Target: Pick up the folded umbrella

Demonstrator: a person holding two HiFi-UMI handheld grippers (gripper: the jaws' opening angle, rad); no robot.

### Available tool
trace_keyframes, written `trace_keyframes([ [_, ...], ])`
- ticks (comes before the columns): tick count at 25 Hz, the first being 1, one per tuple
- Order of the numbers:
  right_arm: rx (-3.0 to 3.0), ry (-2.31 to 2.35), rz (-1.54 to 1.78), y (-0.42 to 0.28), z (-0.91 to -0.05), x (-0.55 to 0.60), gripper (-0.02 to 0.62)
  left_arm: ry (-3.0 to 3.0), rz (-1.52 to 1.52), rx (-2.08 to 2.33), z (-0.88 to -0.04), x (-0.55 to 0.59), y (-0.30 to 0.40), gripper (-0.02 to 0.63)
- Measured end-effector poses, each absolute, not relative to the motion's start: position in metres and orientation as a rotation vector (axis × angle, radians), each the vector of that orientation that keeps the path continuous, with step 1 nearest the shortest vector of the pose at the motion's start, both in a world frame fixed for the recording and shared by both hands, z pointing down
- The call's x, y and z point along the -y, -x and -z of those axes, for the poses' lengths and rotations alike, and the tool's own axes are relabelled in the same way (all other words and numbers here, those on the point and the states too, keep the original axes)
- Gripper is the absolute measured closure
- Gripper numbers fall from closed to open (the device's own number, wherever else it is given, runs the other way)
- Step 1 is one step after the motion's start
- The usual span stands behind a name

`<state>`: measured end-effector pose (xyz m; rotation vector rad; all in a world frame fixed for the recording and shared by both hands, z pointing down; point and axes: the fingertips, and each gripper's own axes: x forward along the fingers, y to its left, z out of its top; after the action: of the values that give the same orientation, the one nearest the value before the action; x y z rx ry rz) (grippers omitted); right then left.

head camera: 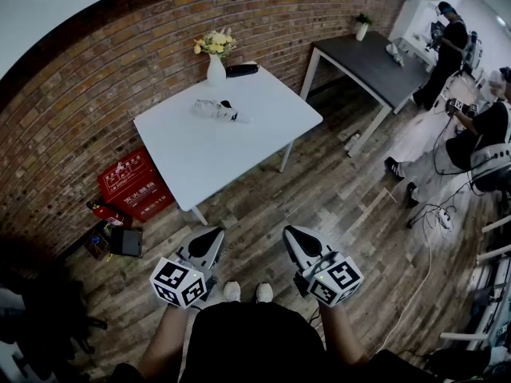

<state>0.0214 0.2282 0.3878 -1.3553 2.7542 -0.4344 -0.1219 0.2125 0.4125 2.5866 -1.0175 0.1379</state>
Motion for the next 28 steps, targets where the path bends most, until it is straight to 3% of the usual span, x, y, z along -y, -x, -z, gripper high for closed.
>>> trace_keyframes([
  [28, -2.748, 1.455, 0.442, 0.027, -0.401, -0.229, 0.572, -2.646, -0.186, 0.977, -0.422, -0.199, 0.173, 0.591],
])
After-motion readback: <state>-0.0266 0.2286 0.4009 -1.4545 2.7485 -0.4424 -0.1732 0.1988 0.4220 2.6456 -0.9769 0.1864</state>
